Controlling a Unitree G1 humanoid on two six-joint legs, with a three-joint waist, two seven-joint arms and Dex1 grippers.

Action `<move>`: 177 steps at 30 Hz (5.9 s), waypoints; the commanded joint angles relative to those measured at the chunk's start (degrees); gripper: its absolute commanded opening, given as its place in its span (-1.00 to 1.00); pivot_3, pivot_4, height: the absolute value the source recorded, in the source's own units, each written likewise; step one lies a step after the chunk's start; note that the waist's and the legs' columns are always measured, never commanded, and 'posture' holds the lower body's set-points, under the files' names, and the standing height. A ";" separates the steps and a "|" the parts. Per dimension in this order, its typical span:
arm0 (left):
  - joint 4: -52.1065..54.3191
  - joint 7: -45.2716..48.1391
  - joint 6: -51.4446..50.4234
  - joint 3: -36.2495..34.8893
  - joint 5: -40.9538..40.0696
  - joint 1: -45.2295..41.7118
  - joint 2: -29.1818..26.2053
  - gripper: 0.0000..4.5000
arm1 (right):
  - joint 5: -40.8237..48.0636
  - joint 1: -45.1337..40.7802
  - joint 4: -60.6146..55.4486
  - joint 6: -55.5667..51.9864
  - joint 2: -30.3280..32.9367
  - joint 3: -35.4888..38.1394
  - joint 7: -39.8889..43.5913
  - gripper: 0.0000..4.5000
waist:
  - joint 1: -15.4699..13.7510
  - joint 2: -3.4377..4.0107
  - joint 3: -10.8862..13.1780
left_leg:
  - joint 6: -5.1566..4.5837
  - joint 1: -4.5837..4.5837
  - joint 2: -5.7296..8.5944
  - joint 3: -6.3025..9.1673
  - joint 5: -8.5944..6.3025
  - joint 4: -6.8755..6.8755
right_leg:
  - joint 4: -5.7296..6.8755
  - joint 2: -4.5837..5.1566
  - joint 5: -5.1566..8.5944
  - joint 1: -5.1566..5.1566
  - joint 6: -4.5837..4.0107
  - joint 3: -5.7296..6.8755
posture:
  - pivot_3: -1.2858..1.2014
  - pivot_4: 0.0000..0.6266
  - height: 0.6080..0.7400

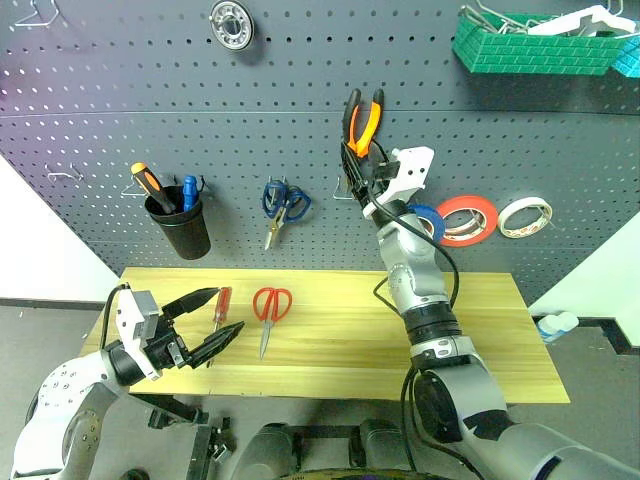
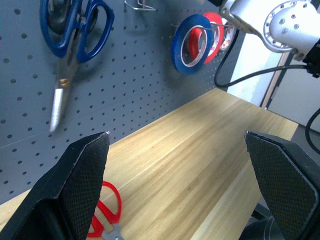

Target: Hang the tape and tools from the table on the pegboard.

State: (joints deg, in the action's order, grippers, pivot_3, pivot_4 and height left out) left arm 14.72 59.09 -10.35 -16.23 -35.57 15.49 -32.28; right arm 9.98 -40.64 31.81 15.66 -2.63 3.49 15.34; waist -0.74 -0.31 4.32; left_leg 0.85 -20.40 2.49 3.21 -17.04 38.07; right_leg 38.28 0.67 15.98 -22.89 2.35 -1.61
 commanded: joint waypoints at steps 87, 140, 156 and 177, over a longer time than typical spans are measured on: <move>17.77 -2.56 8.08 -10.80 -13.82 13.39 7.24 1.00 | -3.95 10.74 -4.31 7.24 0.14 -4.05 -3.33 0.99 | -0.20 0.17 0.39 | -0.05 -0.01 -0.10 0.04 -0.02 -0.09 | -0.32 -0.05 0.25 0.16 -0.16 -0.01 | 0.17 -0.87 0.91; -0.68 -4.27 4.73 -0.61 -0.60 4.78 7.16 1.00 | 13.89 47.15 -28.80 3.36 33.51 2.01 50.27 0.99 | 0.00 -0.03 0.30 | -0.26 0.04 -0.18 -0.04 -0.16 -0.18 | -0.98 -0.01 0.39 0.48 0.26 0.03 | 0.04 -1.00 0.91; -15.46 -25.37 -10.57 7.16 11.96 -8.22 9.27 1.00 | 32.37 50.31 -38.45 -10.85 34.41 5.63 57.20 0.99 | -0.02 0.03 -0.19 | -0.26 0.08 -0.18 0.00 -0.16 -0.07 | -0.91 -0.01 0.27 0.56 0.41 0.04 | 0.01 -1.00 0.91; -13.78 -43.58 -37.56 15.65 19.85 -19.34 15.95 1.00 | 24.57 53.20 -42.00 -6.53 31.48 1.37 58.63 0.99 | -0.02 0.10 -0.37 | -0.25 0.04 -0.17 0.01 -0.16 -0.03 | -0.93 0.03 0.11 0.55 0.42 0.06 | 0.00 -0.91 0.91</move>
State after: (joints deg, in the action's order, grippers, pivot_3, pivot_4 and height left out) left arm 0.25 16.28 -46.81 -1.01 -16.61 -1.81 -16.19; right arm 34.92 12.74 -8.68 7.37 28.58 4.83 73.16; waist -0.76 -0.21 3.95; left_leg 0.60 -20.35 2.32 3.22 -17.20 38.04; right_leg 37.36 0.69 16.09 -22.33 2.77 -1.55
